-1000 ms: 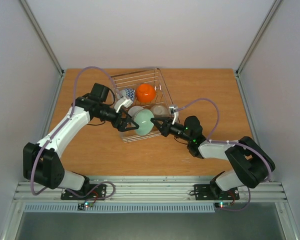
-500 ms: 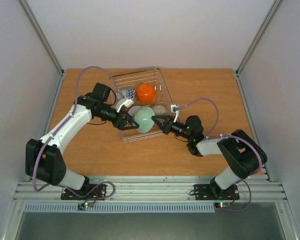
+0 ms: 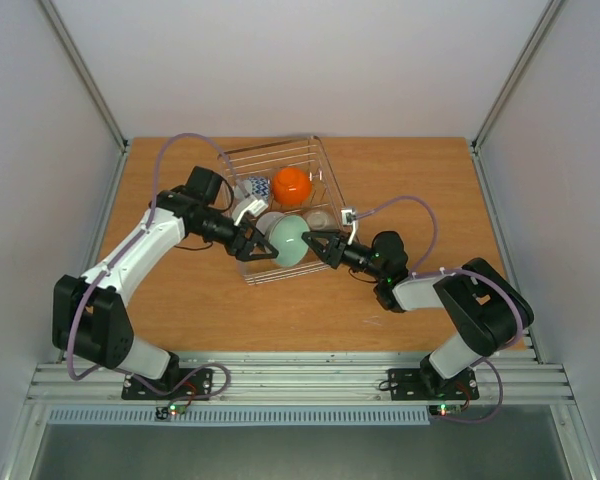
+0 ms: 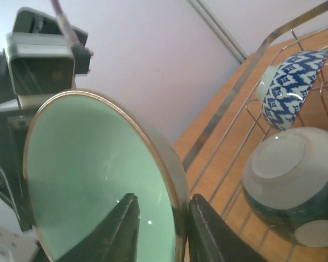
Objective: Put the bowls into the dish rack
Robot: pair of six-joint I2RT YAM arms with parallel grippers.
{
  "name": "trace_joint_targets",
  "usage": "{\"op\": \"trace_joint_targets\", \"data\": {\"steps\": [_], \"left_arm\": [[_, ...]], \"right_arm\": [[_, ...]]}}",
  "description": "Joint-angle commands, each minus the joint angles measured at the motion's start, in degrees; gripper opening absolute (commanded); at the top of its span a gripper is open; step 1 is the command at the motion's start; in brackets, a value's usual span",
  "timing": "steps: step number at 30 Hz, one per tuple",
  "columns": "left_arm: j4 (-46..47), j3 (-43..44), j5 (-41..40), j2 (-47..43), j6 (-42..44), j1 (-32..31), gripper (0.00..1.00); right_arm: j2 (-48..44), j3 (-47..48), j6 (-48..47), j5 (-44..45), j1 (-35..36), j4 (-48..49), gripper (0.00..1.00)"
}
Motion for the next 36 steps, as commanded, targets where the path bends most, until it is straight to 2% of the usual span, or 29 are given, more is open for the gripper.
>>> {"op": "trace_joint_targets", "data": {"steps": [1,4,9,18,26,30,36], "left_arm": [[1.0,1.2,-1.3,-0.4,0.4,0.1,0.01],[2.0,0.6,-3.2,-0.9,0.1,0.1,0.0],[3.7,0.0,-7.0,-1.4,-0.6,0.1,0.0],[8.5,-0.8,-19.7,-3.7,-3.7,0.1,0.01],[9.5,-0.1,-33.0,-5.6,-3.9,-1.4,0.0],[9.9,-0.4,-39.9,-5.9,-2.8,-4.1,0.01],[9.4,-1.1,-47.3,-6.2,1.7,-9.7,0.01]], "right_arm": [[0.0,1.6,0.9,-2.2,-0.1,7.5,0.31],[0.1,1.7,0.9,-1.7,-0.5,6.3,0.45],[-1.5,1.2,-0.1,-0.3,-1.1,3.4,0.53],[-12.4,0.2,-8.1,6.5,-1.2,-16.0,0.59],[-24.2,0.6,-13.6,14.5,-1.2,-34.0,0.59],[-27.2,0.7,-14.3,16.5,-1.2,-38.1,0.59],[-26.8,0.6,-14.1,17.0,-1.2,-38.6,0.59]]}}
